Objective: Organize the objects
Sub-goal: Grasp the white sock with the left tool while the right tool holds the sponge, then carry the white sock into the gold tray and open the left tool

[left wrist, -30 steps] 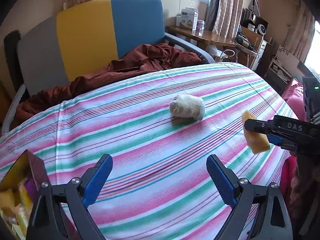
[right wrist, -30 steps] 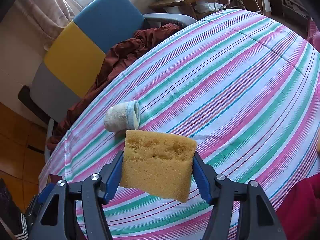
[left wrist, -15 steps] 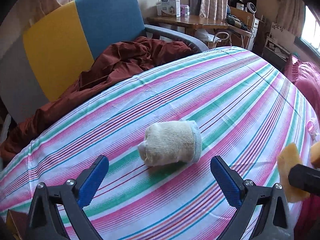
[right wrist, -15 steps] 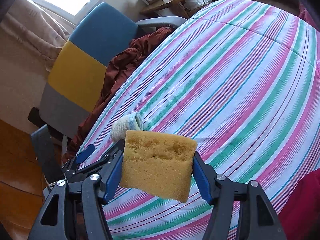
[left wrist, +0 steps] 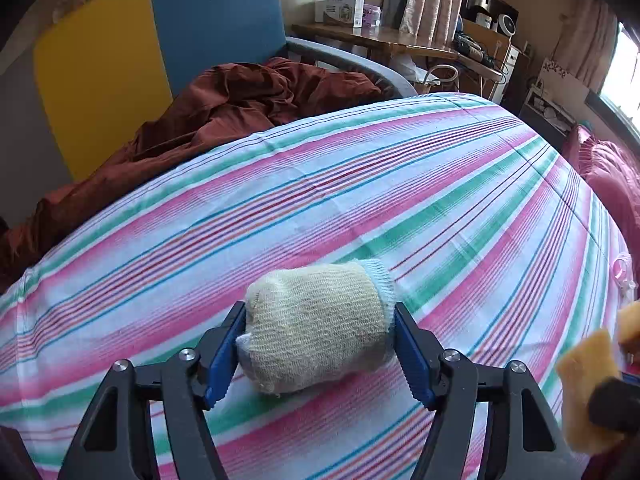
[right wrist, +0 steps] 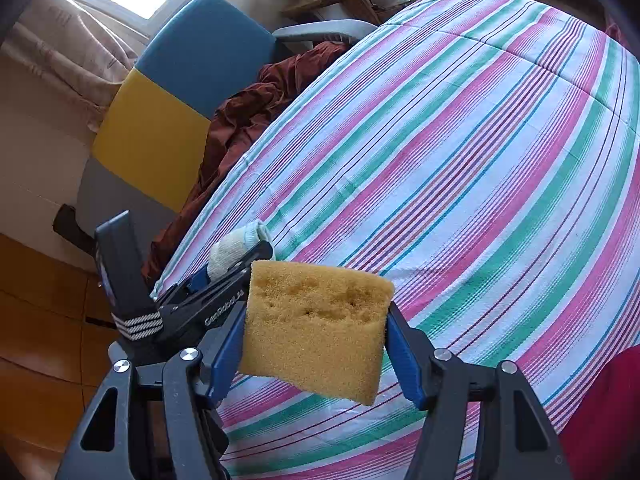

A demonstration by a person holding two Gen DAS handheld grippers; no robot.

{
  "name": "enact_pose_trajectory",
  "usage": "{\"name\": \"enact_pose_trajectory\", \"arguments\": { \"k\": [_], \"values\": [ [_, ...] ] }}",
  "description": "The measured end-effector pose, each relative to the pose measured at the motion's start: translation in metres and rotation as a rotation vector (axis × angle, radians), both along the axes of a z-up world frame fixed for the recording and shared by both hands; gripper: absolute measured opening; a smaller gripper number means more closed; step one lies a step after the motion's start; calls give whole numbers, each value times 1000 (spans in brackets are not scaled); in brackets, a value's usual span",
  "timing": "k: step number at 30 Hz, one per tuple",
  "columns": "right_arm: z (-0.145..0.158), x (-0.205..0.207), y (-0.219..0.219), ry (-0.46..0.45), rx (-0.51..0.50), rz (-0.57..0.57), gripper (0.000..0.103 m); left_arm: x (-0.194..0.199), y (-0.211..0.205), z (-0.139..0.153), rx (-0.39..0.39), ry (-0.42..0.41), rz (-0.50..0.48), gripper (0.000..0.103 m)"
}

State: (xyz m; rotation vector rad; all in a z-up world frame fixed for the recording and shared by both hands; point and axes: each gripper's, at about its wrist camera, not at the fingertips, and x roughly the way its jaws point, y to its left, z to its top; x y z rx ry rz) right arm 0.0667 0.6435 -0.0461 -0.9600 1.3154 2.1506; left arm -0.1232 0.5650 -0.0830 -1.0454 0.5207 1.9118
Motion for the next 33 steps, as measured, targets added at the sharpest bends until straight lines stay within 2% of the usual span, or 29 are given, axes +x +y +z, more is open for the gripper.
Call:
{"name": "enact_pose_trajectory", "arguments": {
  "k": [5,10,14,18,24,30,33],
  "values": [
    [-4,-6,-2,-41,8,28,66,17,-54,1,-4,-17,100,70],
    [-5,-17,-12,-96,56,95,66,53,-111,0,-9,-14,175,70],
    [-12,-34,-30,-181,100,209,66,86,-153,0,-8,1,211,70],
    [-15,-50,-54,-264,199,325,66,110,-190,-2,20,16,243,70],
    [-25,-65,-76,-395,322,415,66,115,-200,-11,48,-2,237,71],
    [-28,-64,-82,-444,383,437,67,112,-202,-15,73,-7,235,71],
    [-30,-60,-78,-443,369,434,68,114,-205,-15,92,5,228,71]
  ]
}}
